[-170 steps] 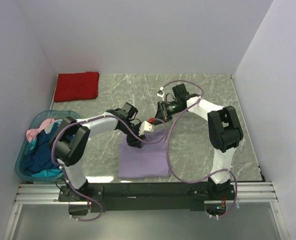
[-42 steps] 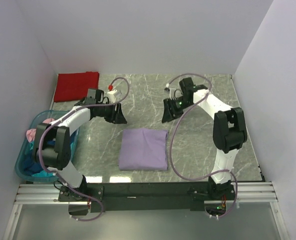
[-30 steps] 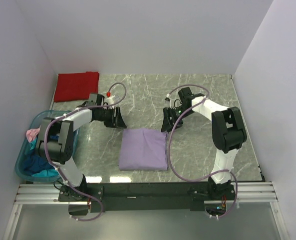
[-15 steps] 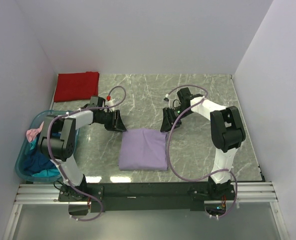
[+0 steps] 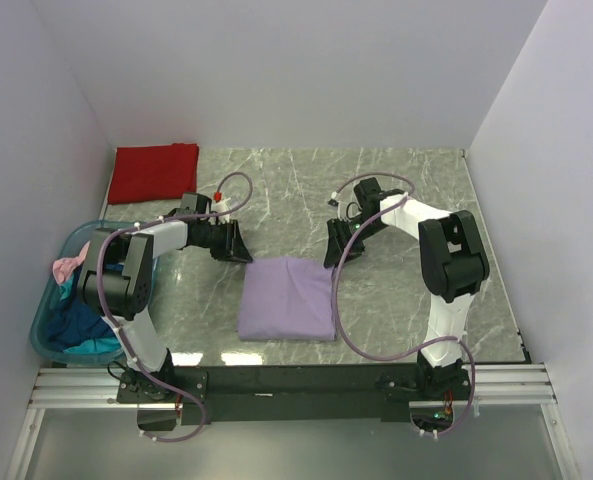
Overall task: Fold and stack the t-shirts
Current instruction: Fold the tshirt
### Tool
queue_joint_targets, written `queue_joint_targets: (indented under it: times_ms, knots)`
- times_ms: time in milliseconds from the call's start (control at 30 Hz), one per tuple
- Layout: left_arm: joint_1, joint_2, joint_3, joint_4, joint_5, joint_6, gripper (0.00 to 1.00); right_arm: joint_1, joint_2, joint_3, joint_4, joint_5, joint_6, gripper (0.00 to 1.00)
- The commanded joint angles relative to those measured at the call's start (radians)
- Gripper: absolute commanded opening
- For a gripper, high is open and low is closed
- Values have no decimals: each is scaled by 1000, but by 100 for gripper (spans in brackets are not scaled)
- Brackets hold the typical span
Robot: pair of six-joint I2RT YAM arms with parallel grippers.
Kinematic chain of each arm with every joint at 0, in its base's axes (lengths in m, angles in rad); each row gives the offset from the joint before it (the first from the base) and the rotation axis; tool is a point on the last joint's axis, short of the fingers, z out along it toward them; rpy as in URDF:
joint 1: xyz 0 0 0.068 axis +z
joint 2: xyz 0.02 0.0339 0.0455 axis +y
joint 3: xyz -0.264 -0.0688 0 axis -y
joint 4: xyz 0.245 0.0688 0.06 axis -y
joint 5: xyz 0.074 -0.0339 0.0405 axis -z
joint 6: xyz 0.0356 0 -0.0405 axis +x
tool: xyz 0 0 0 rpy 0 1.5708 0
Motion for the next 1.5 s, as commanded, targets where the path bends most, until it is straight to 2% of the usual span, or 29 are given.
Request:
queue_joint_targets:
  times_ms: [0,67,100,167,200,500,767,1033,1067,1100,1133,1167,1200,1267,1367,1467]
  knots:
    - [1,-10,-8,41,32,-11,28,8,-16,-9,0,4,-10,38]
    - [2,-13,-3,40,35,-8,18,7,-19,-4,0,2,-13,26]
    - [2,-16,-2,38,35,-3,14,5,-25,-1,-6,4,-15,16]
    - [4,-30,7,32,29,9,3,5,-30,17,-15,13,-29,7]
    - [10,-36,9,34,22,12,1,2,-38,24,-23,30,-33,0]
    - [61,-77,10,101,-54,37,1,-33,-16,134,-23,174,-81,0]
    - [82,53,81,152,-113,49,1,-39,94,211,51,329,-76,0]
    - [108,189,216,152,-113,29,1,-44,151,293,160,361,-15,0]
    - [108,194,231,134,-97,29,6,-44,149,307,158,358,-9,3]
    - [113,191,245,121,-87,29,16,-47,139,323,143,355,2,20]
    - [117,180,260,117,-73,22,26,-51,128,355,132,349,8,30]
    - [125,161,254,121,-56,13,42,-58,116,369,123,341,17,38]
    - [143,106,245,150,-16,0,48,-65,70,376,123,325,35,56]
    - [162,40,198,185,48,-44,58,-93,12,361,144,236,88,72]
    - [160,-73,121,254,148,-112,55,-88,-88,303,201,86,183,73]
    - [119,-123,30,429,234,-268,49,-56,-131,197,339,-66,350,70]
